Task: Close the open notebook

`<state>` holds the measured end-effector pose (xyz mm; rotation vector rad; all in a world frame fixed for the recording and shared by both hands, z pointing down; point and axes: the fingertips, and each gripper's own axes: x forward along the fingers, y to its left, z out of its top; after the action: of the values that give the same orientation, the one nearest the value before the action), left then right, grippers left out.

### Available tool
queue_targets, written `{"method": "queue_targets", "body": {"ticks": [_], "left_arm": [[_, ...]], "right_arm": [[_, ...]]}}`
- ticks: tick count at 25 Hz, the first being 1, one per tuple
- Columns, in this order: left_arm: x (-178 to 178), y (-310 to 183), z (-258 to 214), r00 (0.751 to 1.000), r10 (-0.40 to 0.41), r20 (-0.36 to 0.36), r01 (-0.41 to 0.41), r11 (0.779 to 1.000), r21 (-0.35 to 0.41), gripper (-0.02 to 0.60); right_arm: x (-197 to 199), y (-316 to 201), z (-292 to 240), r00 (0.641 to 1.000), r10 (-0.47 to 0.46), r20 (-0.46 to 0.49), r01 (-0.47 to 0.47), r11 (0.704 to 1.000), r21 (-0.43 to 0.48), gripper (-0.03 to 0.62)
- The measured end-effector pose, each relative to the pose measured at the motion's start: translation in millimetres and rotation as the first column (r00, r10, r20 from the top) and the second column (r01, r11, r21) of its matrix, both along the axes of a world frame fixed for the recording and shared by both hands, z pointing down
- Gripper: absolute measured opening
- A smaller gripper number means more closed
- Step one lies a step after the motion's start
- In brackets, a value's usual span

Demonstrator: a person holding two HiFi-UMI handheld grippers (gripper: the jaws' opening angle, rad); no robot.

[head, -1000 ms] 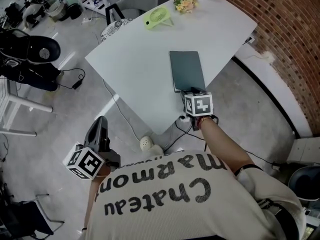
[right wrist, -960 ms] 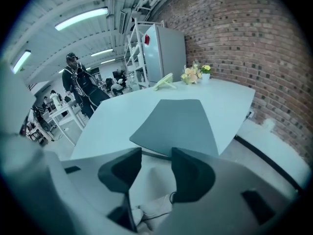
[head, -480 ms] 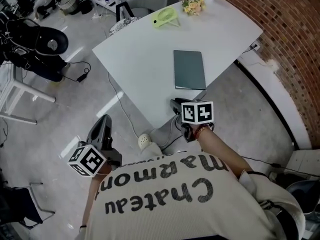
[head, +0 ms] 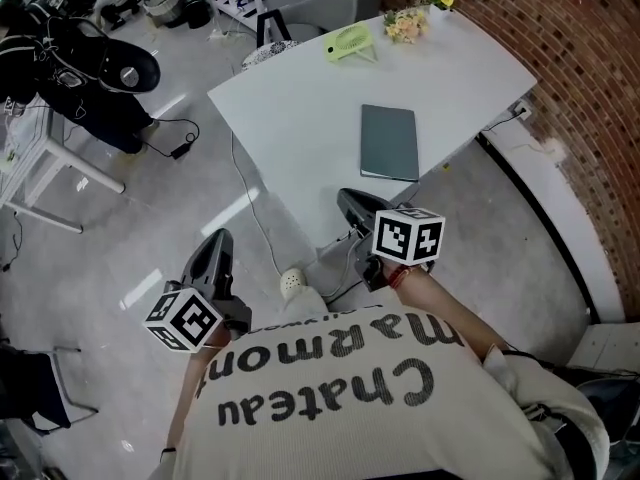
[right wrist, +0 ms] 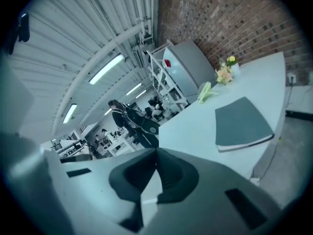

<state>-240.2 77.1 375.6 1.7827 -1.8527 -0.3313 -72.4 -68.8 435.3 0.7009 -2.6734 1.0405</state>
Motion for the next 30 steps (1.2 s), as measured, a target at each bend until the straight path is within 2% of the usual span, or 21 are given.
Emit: {"method": "queue_targets", "body": {"ticks": [3, 7, 17, 25, 30], "left_arm": [[2.8, 11.3, -4.0, 0.999, -0.032, 0.041, 0.033, 0.999, -0.003, 0.000], [11.7, 24.6, -9.6, 0.998, -0.047, 0.046, 0.046, 0.999, 0.016, 0.002], [30.1, 68.1, -0.1, 0.997, -0.073, 0.034, 0.073, 0.997, 0.009, 0.000], [38.0, 76.5, -1.3, 0.997, -0.070, 0.023, 0.070, 0.997, 0.030, 0.002], [41.0, 78.5, 0.4, 0.998, -0.061, 0.017, 0.061, 0.998, 0.033, 0.000]], "right_arm": [[13.0, -1.2, -17.6, 0.998, 0.066, 0.008, -0.067, 0.992, 0.109, 0.003], [25.9, 7.1, -23.3, 0.997, 0.068, -0.028, -0.061, 0.977, 0.202, 0.003], [41.4, 42.4, -9.2, 0.999, 0.029, -0.045, -0.020, 0.982, 0.186, 0.003], [50.3, 58.1, -4.9, 0.993, 0.006, -0.115, 0.022, 0.970, 0.242, 0.003], [52.1, 60.7, -1.5, 0.994, 0.009, -0.112, 0.016, 0.975, 0.220, 0.003]]}}
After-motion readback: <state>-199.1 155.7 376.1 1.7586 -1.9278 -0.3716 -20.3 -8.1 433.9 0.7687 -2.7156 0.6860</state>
